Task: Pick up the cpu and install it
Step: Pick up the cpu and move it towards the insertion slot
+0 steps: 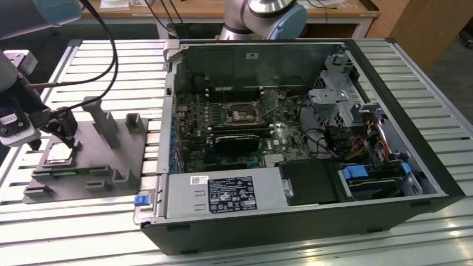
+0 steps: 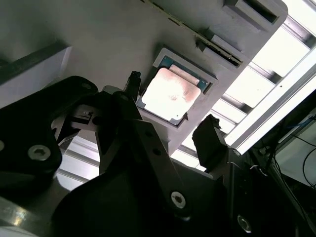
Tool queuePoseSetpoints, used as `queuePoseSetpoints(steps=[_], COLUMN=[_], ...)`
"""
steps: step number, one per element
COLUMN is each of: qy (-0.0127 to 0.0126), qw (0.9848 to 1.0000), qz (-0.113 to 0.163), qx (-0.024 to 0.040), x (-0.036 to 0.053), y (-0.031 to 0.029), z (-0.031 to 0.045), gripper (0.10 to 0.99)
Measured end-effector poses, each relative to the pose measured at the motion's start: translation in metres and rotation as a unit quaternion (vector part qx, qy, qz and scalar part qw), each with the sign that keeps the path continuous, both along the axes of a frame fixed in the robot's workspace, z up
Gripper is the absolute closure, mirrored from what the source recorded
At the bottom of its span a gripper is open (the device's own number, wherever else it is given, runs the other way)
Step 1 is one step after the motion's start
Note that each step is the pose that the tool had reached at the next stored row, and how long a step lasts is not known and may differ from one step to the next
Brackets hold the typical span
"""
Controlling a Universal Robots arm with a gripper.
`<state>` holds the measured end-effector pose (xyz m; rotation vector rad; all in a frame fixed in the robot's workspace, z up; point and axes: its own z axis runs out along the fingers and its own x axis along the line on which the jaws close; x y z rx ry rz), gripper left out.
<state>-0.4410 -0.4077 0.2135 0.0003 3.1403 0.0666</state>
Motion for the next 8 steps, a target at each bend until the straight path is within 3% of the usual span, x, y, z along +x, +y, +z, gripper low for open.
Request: queuePoseSetpoints(steps=[8], qy=[0.0], qw=[1.0], qz=[0.001], qx=[0.0], x=[0.0], y=[0.0], z=[-0.0062], gripper=[0.38])
